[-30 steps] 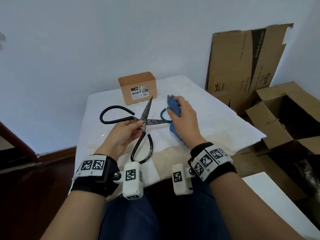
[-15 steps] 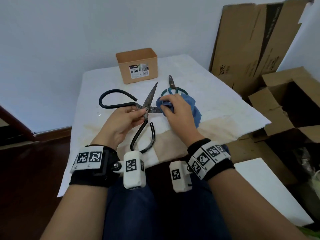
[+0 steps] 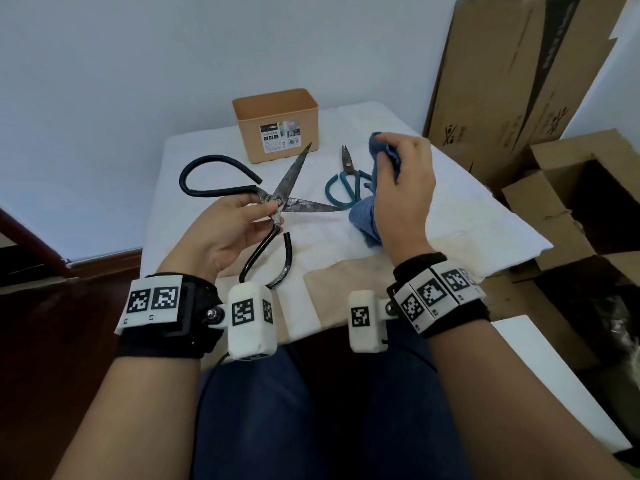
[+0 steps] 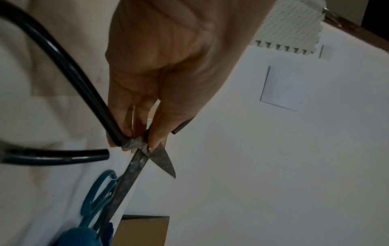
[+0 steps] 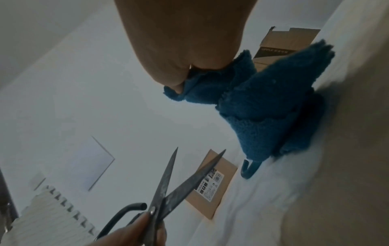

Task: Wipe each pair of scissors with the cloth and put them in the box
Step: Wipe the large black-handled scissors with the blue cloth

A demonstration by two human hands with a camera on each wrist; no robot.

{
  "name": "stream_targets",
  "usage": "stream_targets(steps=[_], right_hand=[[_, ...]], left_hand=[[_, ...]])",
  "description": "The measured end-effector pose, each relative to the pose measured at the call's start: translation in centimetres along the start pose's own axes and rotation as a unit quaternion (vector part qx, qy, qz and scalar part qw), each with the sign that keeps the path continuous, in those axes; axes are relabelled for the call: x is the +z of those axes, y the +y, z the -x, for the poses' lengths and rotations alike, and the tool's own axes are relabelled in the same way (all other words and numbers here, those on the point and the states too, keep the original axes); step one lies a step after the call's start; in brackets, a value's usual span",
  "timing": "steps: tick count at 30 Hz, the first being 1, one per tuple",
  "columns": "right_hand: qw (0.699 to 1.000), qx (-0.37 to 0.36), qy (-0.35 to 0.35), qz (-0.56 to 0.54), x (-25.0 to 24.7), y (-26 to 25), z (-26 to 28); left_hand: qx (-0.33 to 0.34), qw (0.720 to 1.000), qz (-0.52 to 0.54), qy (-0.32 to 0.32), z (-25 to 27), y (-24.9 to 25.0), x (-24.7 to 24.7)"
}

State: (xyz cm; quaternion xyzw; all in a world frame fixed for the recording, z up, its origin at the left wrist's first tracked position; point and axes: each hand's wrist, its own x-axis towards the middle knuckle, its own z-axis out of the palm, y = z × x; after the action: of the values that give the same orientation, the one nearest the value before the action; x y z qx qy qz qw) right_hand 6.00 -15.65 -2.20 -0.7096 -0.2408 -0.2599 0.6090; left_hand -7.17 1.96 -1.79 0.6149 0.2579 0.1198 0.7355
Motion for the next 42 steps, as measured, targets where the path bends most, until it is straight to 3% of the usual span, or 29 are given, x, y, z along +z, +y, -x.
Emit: stream_targets(steps=[2, 8, 14, 16, 20, 28, 42], right_hand=[[1.000, -0.014, -0.004, -0.010, 0.3, -0.1, -0.2], [0.993, -0.040, -0.112, -0.012, 2.1, -0.2, 2.1], [0.957, -0.012, -0.287, 0.024, 2.1, -0.3, 2.3], [0.949, 0.021, -0.312, 0.027, 1.7, -0.7, 1.9], [0.951, 0.073, -0.300, 0.004, 1.3, -1.3, 1.4], [0.940, 0.084, -0.331, 0.014, 1.6, -2.1, 2.0], [0.965, 0.109, -0.235, -0.047, 1.7, -2.7, 2.9]], left_hand=[[-0.006, 0.999, -0.034, -0.008, -0.1, 0.3, 0.1], [-0.020, 0.998, -0.047, -0.036, -0.4, 0.0, 1.0], [-0.013, 0.997, -0.070, -0.026, -0.3, -0.5, 1.8], [-0.010, 0.996, -0.082, -0.021, -0.3, -0.6, 1.8], [-0.010, 0.997, -0.072, -0.019, -0.2, -0.7, 2.0], [0.003, 0.997, -0.069, -0.017, 0.1, -0.1, 2.5], [0.038, 0.998, -0.013, -0.055, 1.1, 0.1, 2.9]])
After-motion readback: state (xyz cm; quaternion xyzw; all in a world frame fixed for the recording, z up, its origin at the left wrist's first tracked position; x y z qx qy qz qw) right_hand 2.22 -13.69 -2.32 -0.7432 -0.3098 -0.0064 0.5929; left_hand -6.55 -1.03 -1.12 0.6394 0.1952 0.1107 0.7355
